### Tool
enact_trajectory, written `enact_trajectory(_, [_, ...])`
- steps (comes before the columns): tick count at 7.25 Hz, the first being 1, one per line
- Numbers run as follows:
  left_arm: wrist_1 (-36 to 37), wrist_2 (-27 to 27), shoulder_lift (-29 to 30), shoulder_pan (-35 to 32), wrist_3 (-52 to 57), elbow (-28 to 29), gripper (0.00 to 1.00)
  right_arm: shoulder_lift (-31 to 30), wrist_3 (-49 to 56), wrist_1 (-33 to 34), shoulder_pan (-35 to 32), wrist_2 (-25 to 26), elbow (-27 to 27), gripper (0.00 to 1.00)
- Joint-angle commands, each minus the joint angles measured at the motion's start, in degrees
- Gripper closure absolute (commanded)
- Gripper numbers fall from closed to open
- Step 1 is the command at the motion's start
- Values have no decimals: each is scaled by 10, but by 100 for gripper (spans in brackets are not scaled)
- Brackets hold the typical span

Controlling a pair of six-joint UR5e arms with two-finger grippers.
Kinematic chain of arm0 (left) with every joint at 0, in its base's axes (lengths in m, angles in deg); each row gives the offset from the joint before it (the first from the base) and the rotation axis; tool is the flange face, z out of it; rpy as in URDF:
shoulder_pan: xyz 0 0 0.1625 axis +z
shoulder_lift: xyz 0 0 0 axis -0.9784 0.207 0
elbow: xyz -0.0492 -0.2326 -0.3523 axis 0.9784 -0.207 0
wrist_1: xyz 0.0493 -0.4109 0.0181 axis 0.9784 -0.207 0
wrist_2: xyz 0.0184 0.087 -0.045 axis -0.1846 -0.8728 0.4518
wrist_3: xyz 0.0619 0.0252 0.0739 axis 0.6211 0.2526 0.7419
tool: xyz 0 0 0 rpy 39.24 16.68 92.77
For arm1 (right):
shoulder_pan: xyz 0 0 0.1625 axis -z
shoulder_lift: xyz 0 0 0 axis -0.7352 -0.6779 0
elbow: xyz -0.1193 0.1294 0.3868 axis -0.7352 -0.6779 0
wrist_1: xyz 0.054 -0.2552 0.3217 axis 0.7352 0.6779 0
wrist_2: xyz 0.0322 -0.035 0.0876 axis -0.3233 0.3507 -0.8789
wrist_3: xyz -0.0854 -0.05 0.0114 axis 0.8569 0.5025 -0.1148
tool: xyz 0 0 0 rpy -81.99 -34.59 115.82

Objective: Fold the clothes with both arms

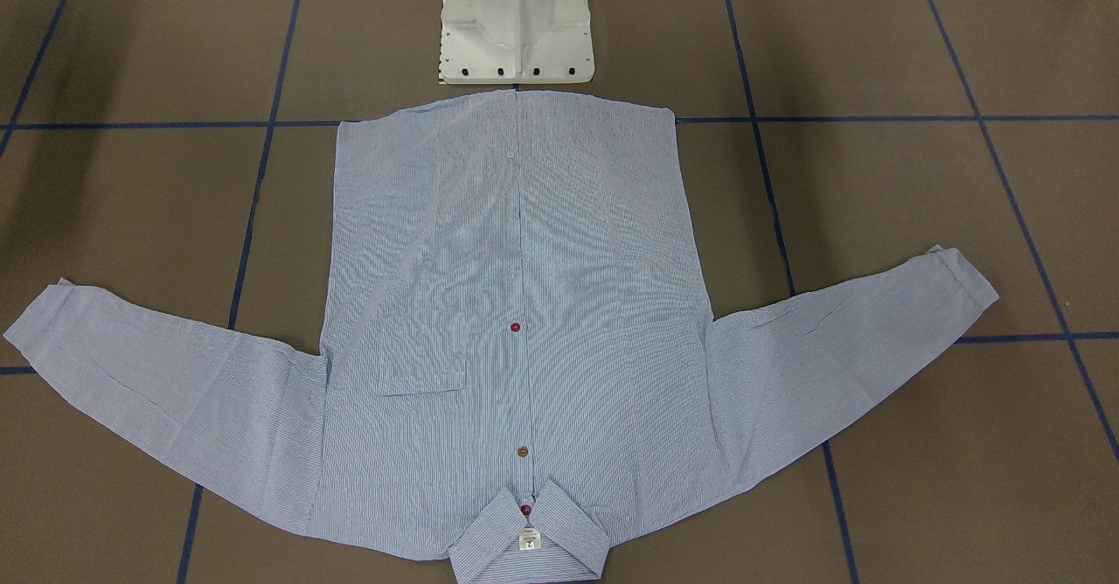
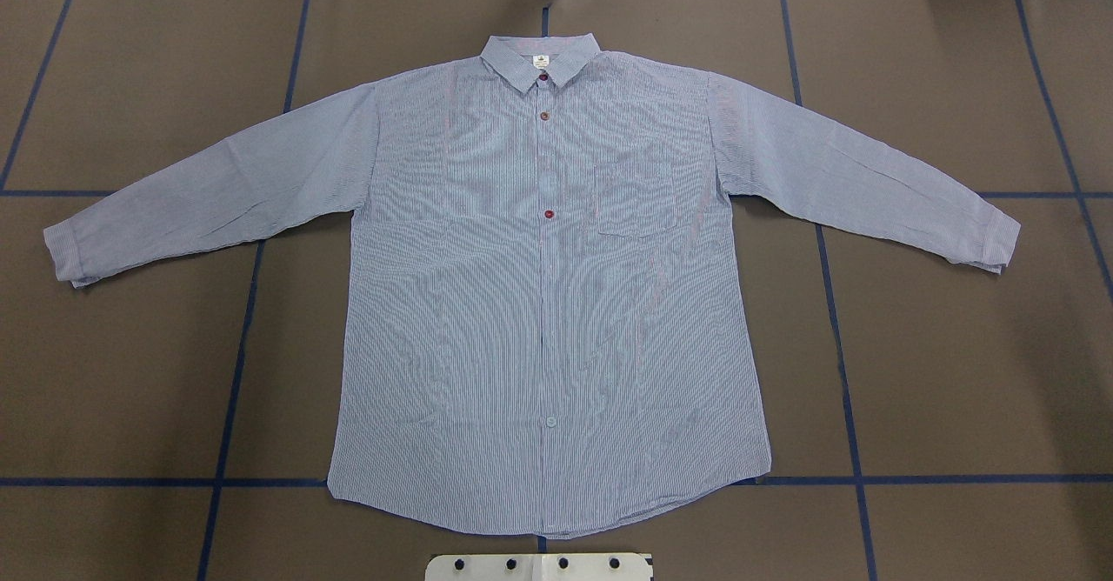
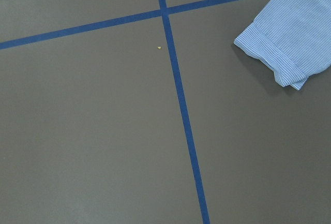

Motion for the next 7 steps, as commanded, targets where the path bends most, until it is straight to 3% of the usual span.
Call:
enact_trajectory(1, [-3,-5,0,0,1,-2,0,0,0,0,0,0,0,0])
enact_trajectory(4, [-67,-10,-1,0,0,-3,0,4,1,0,-24,-5,20,0])
enact_trajectory(7, [-250,-7,27,-5,-7,-3,0,47,-7,-19,-48,-2,48,0])
